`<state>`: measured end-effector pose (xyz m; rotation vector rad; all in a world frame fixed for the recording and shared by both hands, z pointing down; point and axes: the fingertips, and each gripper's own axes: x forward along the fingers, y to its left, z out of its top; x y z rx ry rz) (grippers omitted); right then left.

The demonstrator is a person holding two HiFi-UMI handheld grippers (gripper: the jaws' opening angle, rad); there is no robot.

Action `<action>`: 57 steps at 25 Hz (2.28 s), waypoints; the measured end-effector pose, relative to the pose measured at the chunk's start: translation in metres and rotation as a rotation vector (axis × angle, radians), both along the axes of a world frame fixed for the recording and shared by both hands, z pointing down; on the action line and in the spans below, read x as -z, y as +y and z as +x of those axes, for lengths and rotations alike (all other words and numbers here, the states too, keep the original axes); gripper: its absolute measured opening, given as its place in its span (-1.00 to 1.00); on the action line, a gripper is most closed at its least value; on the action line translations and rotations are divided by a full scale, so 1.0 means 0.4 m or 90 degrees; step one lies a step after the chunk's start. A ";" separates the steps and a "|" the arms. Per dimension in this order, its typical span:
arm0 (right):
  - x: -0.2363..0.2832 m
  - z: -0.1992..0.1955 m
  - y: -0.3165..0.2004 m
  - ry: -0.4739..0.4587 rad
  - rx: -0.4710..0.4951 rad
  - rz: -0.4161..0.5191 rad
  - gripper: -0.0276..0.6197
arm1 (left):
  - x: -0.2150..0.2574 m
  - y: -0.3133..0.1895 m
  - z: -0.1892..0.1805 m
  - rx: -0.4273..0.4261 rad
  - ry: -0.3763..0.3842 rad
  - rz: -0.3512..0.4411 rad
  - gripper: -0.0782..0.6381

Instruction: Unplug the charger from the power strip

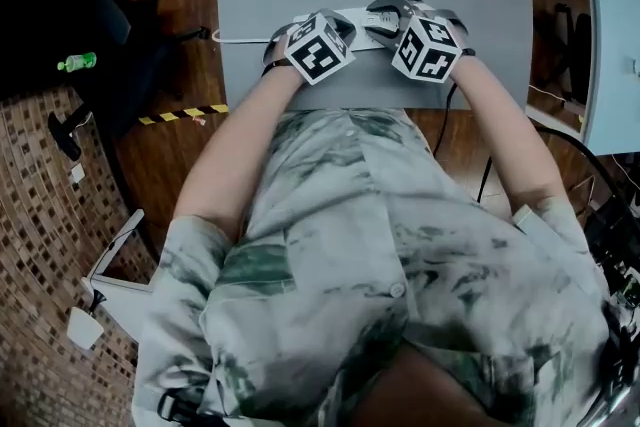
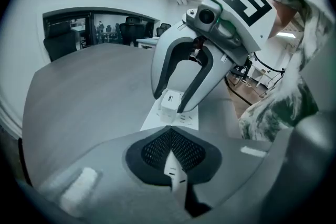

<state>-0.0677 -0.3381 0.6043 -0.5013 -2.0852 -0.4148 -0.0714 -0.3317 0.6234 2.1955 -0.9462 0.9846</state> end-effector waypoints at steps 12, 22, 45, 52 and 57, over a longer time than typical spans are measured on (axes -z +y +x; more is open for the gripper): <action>-0.047 0.005 0.038 0.071 0.093 -0.037 -0.59 | -0.004 0.015 0.014 -0.022 0.020 0.034 -0.78; -0.015 -0.004 0.043 0.088 0.083 -0.019 -0.60 | 0.000 0.017 0.010 -0.023 0.023 0.032 -0.78; 0.455 0.186 0.254 -0.228 -0.457 0.019 -0.58 | 0.428 0.247 -0.120 0.103 0.214 0.250 -0.77; 0.508 0.247 0.610 -0.263 -0.556 0.023 -0.58 | 0.527 0.572 -0.119 0.086 0.282 0.275 -0.77; 0.546 0.312 0.783 -0.278 -0.589 0.019 -0.58 | 0.534 0.772 -0.047 0.053 0.309 0.251 -0.77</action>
